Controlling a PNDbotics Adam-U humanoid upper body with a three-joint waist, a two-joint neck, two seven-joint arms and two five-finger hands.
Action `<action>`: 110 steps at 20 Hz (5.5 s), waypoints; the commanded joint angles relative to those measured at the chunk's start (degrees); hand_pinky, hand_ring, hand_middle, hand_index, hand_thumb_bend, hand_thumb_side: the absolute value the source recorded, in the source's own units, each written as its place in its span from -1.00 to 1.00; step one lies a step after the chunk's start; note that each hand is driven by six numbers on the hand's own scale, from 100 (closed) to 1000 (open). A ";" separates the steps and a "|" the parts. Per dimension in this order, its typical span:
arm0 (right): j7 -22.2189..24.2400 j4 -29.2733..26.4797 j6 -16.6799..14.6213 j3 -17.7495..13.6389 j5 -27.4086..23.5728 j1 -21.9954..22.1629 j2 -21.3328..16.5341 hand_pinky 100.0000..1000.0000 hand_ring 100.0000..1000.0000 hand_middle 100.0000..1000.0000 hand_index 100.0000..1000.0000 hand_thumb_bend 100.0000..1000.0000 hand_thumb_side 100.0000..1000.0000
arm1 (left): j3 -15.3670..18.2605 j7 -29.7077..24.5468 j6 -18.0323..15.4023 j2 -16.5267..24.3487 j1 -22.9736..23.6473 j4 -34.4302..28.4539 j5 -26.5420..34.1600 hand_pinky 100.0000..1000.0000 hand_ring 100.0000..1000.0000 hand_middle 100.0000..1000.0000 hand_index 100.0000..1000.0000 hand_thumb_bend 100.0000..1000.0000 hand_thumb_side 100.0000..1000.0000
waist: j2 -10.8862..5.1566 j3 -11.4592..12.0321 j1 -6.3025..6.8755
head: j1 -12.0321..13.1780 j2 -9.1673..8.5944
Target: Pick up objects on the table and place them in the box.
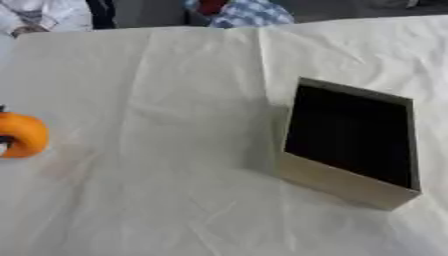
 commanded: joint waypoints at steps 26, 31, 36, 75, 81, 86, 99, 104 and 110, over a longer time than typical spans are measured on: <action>0.66 -1.03 -0.02 0.29 -0.09 -0.97 -0.66 0.10 0.28 0.03 0.52 -1.00 0.55 | -10.37 -11.03 -2.53 -5.27 -35.20 -7.04 3.18 -0.34 0.00 0.03 0.10 -1.00 -1.00 | -2.29 -0.78 0.43 | -0.94 0.99; 0.79 -1.03 -0.05 0.39 -0.23 -1.19 -0.35 0.10 0.28 0.03 0.52 -1.00 0.55 | -13.51 -13.77 -3.61 -12.12 -42.97 -3.82 2.65 -0.34 -0.01 0.02 0.10 -1.00 -1.00 | -2.20 -1.26 0.28 | -0.53 0.76; 0.76 -1.03 -0.13 0.39 -0.35 -1.57 0.09 0.10 0.28 0.03 0.52 -1.00 0.55 | -15.54 -14.90 -4.77 -19.62 -49.21 -0.79 1.35 -0.34 -0.02 0.02 0.10 -1.00 -1.00 | -1.95 -1.75 0.15 | -0.15 0.34; -0.30 -1.03 -0.50 0.66 -0.87 -5.49 4.08 0.10 0.29 0.04 0.52 -1.00 0.57 | -24.96 -9.16 -11.64 -54.04 -52.81 16.22 -24.95 -0.30 0.01 0.04 0.12 -1.00 -1.00 | 0.52 -6.47 -0.45 | 2.61 -2.46; -0.44 -1.03 -0.53 0.61 -0.86 -5.38 4.01 0.10 0.29 0.04 0.52 -1.00 0.57 | -26.43 -9.43 -12.98 -54.93 -50.63 18.81 -26.55 -0.27 0.04 0.07 0.15 -1.00 -1.00 | 0.66 -6.33 -0.20 | 2.30 -2.36; -0.45 -1.03 -0.55 0.61 -0.85 -5.33 3.93 0.10 0.29 0.04 0.52 -1.00 0.57 | -27.10 -9.66 -14.03 -55.41 -49.70 20.99 -27.83 -0.13 0.15 0.16 0.28 -0.62 -1.00 | 0.71 -6.19 -0.07 | 2.12 -2.25; -0.43 -1.03 -0.38 0.51 -0.87 -5.12 3.94 0.10 0.29 0.04 0.52 -1.00 0.58 | -27.36 -12.93 -16.92 -55.93 -49.05 22.35 -30.39 0.24 0.52 0.53 0.64 0.12 -0.66 | 0.66 -5.94 -0.12 | 2.15 -1.94; -0.42 -1.03 -0.24 0.46 -0.90 -4.98 3.90 0.10 0.29 0.04 0.52 -1.00 0.58 | -26.61 -12.64 -16.81 -55.51 -49.22 20.73 -29.86 0.22 0.50 0.51 0.62 0.06 -0.66 | 0.58 -5.85 -0.17 | 2.08 -1.86; -0.48 -1.03 -0.10 0.36 -0.81 -4.85 3.79 0.10 0.29 0.04 0.51 -1.00 0.58 | -24.76 -11.07 -14.93 -53.94 -50.12 15.30 -26.91 0.16 0.44 0.48 0.59 -0.15 -0.69 | 0.31 -5.55 -0.38 | 1.95 -1.92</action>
